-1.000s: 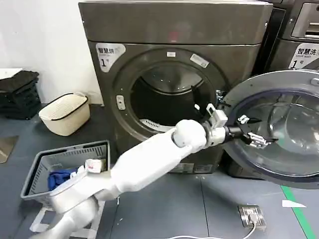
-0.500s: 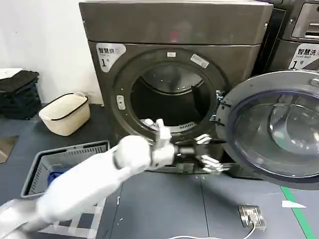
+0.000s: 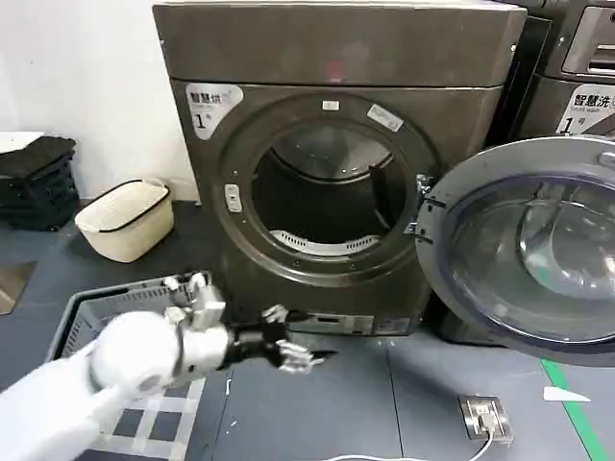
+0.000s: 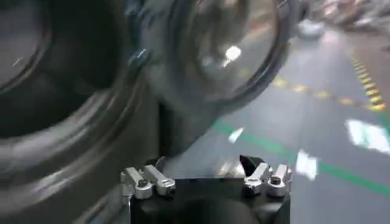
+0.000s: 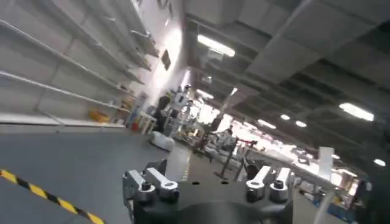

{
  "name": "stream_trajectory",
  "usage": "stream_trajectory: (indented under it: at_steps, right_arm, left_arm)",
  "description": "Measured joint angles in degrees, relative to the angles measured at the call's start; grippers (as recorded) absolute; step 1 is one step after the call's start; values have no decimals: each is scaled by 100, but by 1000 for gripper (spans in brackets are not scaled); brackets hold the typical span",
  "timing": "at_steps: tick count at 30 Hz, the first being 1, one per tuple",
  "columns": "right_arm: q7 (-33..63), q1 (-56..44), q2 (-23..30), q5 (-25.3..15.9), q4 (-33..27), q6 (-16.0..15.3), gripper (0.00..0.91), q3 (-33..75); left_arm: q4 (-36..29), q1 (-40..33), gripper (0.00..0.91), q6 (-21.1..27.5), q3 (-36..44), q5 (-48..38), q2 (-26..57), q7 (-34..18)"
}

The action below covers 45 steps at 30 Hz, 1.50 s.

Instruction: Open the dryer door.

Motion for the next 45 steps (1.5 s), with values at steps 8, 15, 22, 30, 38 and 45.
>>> stream_trajectory:
  at_steps: [8, 15, 22, 30, 38, 45]
  right_arm:
    - [-57, -17, -206, 72, -169, 9, 907, -212]
    - [15, -63, -170, 569, -100, -35, 907, -349]
    - [9, -80, -14, 716, 51, 103, 907, -465]
    - [-19, -131, 162, 715, 90, 279, 907, -476]
    - [-28, -194, 204, 754, 70, 310, 907, -426]
    - [-5, -178, 157, 921, 35, 388, 907, -436]
  left_arm:
    - [129, 799, 907, 51, -1014, -509, 883, -1178]
    - [566, 763, 907, 51, -1055, -1481, 1056, -2388]
    - [1449, -201, 907, 49, -262, -2913, 664, -3869]
    - [3178, -1810, 907, 44, 971, -4024, -201, -5158]
    - [4415, -2633, 907, 42, 1679, -4047, -466, -5518]
    - [4587, -2840, 907, 42, 2051, -4348, -206, -5575]
